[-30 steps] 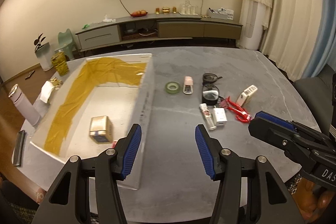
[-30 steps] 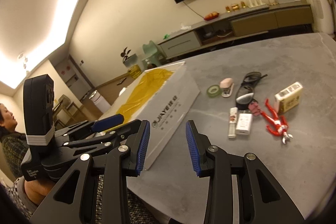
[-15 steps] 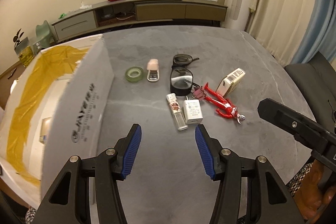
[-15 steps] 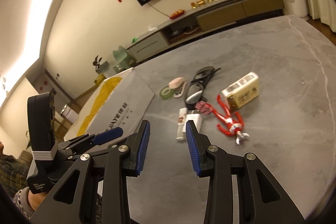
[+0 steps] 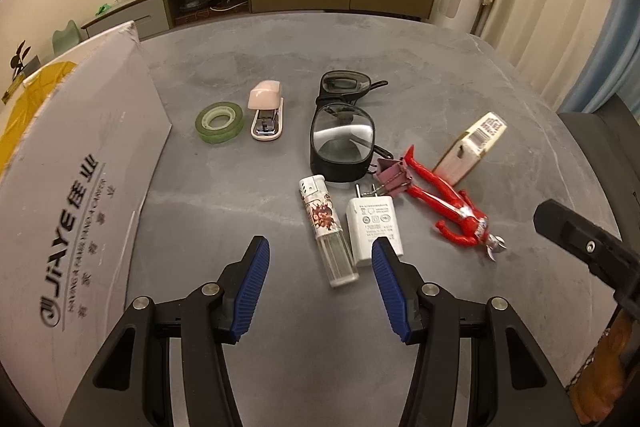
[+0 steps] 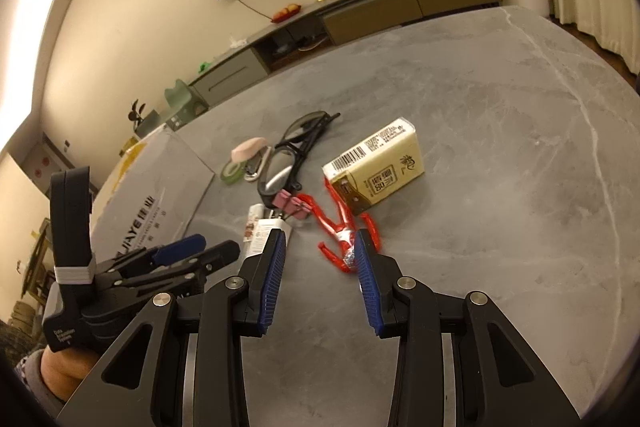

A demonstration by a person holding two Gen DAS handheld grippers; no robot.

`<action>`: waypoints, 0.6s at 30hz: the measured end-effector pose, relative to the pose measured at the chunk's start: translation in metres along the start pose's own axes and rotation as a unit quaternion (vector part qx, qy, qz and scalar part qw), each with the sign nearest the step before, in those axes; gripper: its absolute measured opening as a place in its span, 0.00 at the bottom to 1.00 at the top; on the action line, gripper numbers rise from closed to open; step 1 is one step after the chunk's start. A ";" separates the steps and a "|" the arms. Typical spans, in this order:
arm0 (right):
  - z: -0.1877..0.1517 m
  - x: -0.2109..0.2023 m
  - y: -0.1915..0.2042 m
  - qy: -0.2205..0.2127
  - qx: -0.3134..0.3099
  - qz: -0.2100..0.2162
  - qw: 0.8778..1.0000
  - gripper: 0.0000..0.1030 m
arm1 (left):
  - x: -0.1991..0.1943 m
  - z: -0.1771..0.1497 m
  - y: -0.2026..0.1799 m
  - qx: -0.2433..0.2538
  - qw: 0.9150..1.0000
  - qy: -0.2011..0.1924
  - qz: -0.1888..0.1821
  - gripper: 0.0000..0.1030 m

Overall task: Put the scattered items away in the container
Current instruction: 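Grasp the clear lighter with the left tool while the right tool grasps the red figure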

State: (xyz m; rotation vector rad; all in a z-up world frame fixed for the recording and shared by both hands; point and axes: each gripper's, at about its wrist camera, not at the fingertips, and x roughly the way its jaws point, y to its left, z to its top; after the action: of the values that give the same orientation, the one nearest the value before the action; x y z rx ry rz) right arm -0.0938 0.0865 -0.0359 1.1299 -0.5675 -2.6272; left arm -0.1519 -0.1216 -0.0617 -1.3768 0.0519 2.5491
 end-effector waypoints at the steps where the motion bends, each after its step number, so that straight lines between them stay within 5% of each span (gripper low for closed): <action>1: 0.000 0.004 -0.001 0.002 -0.004 -0.003 1.000 0.38 | 0.005 0.002 0.001 -0.001 1.000 0.001 0.000 0.53; 18: -0.007 0.050 0.016 0.033 -0.102 -0.059 0.992 0.38 | 0.019 0.021 0.028 -0.052 0.998 -0.042 0.005 0.54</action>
State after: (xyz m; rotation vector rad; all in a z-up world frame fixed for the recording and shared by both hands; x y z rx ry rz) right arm -0.1219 0.0526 -0.0652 1.2140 -0.2177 -2.6591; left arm -0.1849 -0.1421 -0.0681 -1.3071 -0.0905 2.6475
